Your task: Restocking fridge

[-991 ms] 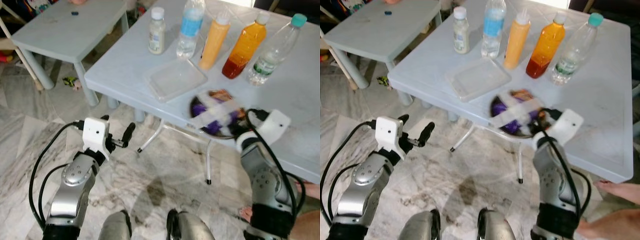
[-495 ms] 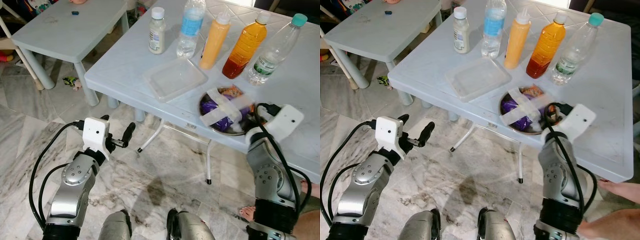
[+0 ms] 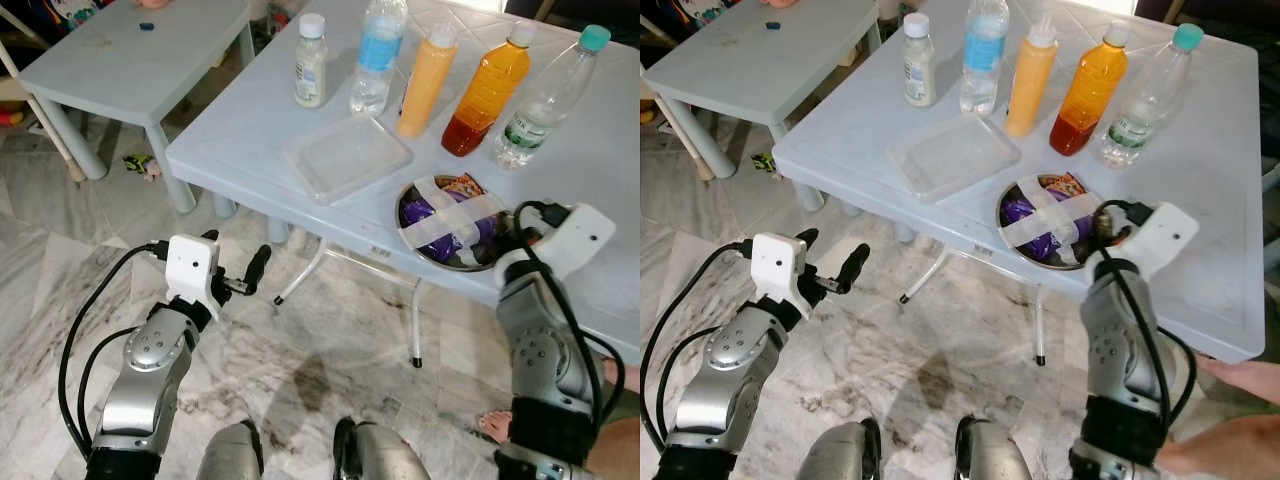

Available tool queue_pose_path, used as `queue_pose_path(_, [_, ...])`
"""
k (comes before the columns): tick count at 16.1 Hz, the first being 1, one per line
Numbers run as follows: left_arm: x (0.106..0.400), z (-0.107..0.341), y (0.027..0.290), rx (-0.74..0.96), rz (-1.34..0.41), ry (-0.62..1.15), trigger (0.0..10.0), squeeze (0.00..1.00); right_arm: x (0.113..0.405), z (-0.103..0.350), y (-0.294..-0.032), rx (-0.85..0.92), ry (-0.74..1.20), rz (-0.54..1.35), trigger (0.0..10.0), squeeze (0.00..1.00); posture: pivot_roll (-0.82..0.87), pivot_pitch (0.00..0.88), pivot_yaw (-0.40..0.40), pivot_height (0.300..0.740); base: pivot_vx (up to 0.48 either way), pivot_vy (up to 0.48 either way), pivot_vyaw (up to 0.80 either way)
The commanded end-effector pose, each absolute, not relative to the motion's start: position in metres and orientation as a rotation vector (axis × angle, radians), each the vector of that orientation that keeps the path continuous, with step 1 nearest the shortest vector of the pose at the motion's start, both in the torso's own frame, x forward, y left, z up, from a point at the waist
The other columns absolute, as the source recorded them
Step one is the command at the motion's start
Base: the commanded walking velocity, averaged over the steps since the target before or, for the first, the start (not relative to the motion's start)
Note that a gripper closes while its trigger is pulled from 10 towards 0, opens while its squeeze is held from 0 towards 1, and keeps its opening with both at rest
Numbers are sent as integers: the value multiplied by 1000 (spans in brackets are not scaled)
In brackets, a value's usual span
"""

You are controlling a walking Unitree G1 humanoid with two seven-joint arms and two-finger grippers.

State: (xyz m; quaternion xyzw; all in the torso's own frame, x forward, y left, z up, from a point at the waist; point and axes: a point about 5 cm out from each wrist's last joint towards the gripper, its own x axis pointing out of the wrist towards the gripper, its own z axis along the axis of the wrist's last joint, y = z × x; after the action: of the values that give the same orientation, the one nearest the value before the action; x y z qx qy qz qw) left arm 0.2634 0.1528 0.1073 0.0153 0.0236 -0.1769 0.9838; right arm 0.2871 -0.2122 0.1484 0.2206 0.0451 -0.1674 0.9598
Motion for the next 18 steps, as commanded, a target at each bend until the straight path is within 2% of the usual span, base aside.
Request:
queue_pose_path(1, [263, 109, 152, 42, -361, 38, 10000, 0, 283, 152, -206, 445, 86, -302, 10000, 1000, 73, 169, -17, 740, 0, 0, 0])
queue_pose_path(6, [263, 108, 150, 34, -367, 40, 10000, 0, 254, 150, -203, 381, 122, -272, 10000, 1000, 55, 169, -22, 740, 0, 0, 0])
queue_pose_path(7, [264, 108, 149, 31, -373, 40, 10000, 0, 249, 152, -204, 353, 115, -276, 10000, 910, 51, 167, -22, 740, 0, 0, 0])
queue_pose_path(8, [264, 108, 149, 30, -373, 40, 10000, 0, 248, 153, -205, 344, 108, -275, 10000, 910, 51, 167, -22, 740, 0, 0, 0])
queue_pose_path(9, [264, 108, 149, 29, -374, 40, 10000, 0, 247, 156, -204, 324, 93, -255, 10000, 110, 48, 165, -23, 740, 0, 0, 0])
queue_pose_path(10, [265, 108, 148, 24, -375, 41, 10000, 0, 248, 160, -204, 305, 70, -233, 10000, 0, 47, 165, -24, 740, 0, 0, 0])
queue_pose_path(18, [264, 107, 149, 14, -372, 45, 10000, 0, 245, 135, -208, 311, 194, -294, 10000, 0, 54, 170, -27, 740, 0, 0, 0])
